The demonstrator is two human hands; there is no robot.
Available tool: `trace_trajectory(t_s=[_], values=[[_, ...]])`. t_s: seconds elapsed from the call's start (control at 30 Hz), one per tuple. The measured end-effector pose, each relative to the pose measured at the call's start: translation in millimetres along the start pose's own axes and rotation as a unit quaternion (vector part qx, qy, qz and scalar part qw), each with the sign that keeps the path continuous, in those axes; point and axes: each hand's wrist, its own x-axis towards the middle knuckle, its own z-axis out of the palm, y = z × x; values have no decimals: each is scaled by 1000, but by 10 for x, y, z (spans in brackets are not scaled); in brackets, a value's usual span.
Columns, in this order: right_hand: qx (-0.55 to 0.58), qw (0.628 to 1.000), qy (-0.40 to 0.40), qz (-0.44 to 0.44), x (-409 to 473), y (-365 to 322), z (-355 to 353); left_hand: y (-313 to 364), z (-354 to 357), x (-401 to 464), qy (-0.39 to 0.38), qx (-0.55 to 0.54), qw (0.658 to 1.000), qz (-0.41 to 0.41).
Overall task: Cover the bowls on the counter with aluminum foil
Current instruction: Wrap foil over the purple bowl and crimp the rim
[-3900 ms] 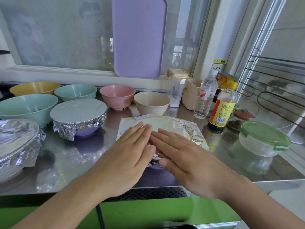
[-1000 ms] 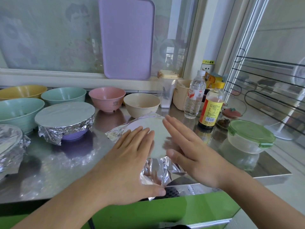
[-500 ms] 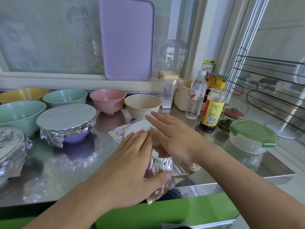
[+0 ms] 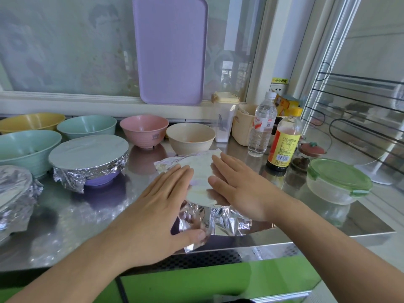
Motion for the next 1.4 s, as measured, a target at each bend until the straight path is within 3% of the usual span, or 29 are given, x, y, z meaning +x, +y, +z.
trace_trajectory(t_s=[0.27,0.4,0.57,0.97,1.2,1.4], values=[[-38,999,16,-5,-17,-38,55,107,75,51,41,-42,996,60],[28,1000,-10,-6,-150,-49,-28,31,178,118,45,-23,998,46],[30,997,-51,-42,-286,58,-108,-67,195,167,49,-2,997,67],[-24,998,-19,-49,-323,39,-53,-85,233,177,79,28,993,79],[41,997,-12,-68,-349,163,-52,-185,220,232,85,40,993,77],[-1,998,13,-64,-343,129,13,-139,233,213,61,15,993,95]])
